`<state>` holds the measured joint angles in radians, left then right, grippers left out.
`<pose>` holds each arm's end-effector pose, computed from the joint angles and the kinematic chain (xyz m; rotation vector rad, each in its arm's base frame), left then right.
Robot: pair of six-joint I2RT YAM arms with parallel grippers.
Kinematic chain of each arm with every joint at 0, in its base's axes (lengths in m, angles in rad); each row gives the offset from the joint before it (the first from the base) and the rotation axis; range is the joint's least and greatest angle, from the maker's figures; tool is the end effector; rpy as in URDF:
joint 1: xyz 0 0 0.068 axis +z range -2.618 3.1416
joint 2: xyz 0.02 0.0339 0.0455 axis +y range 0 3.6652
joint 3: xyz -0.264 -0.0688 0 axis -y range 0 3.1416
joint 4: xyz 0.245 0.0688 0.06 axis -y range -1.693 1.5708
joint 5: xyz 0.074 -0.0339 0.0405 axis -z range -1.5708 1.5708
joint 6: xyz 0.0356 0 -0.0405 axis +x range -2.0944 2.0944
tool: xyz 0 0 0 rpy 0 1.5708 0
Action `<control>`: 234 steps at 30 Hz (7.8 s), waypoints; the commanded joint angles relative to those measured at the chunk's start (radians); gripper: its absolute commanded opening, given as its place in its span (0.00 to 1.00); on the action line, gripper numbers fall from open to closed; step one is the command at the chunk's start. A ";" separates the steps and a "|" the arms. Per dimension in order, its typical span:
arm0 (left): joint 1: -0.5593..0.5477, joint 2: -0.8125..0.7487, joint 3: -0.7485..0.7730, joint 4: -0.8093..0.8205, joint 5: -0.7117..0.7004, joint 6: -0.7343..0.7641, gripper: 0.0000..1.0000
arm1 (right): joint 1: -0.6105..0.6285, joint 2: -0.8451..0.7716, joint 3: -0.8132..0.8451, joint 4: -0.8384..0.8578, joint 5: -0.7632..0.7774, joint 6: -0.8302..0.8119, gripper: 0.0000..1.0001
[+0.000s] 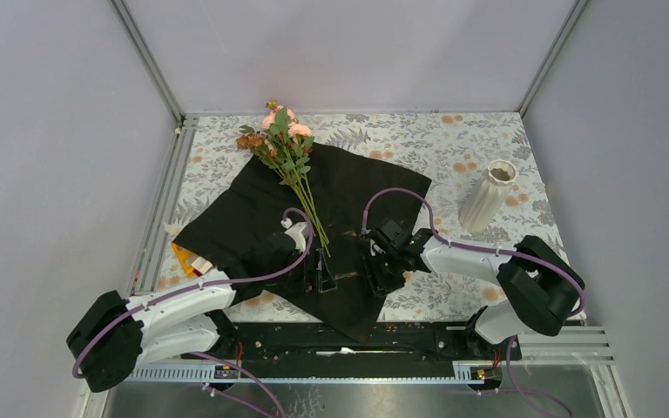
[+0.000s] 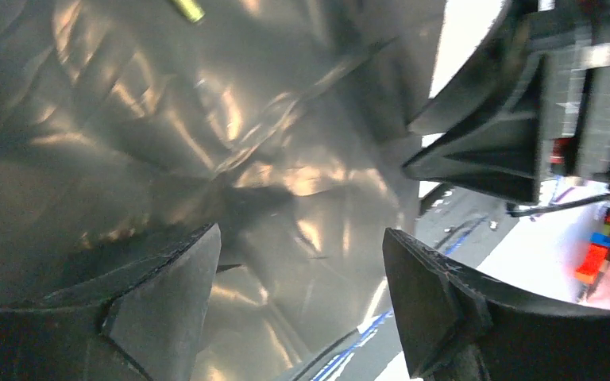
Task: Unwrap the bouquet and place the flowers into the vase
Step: Unfold the wrapping paper at the center of the board, then pick up the fake flower from the wrapping paper, then insert the fake flower into the vase.
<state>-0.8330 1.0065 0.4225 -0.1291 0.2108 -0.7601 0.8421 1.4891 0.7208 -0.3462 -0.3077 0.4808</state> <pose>0.1281 -0.1520 0.1804 0.2120 2.4943 -1.0023 0.1677 0.2040 0.1526 -0.6176 2.8059 0.7608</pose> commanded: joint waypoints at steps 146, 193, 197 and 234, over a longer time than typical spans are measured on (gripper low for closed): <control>0.827 0.120 0.472 -0.264 0.145 0.364 0.96 | -0.181 1.099 1.608 -0.113 0.062 0.096 0.33; 0.858 0.101 0.469 -0.270 0.138 0.365 0.96 | -0.148 0.685 1.072 0.337 0.303 0.016 0.00; 0.858 0.098 0.467 -0.265 0.139 0.367 0.96 | -0.149 0.652 1.051 0.369 0.303 0.024 0.00; 0.859 -0.095 0.352 -0.106 0.021 0.388 0.96 | -0.283 -0.401 0.593 0.433 0.751 -0.639 0.00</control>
<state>0.0208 0.9375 0.7822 -0.2955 0.2653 -0.3923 0.6128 1.1355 1.3254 0.0544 0.2962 0.0360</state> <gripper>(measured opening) 0.958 0.031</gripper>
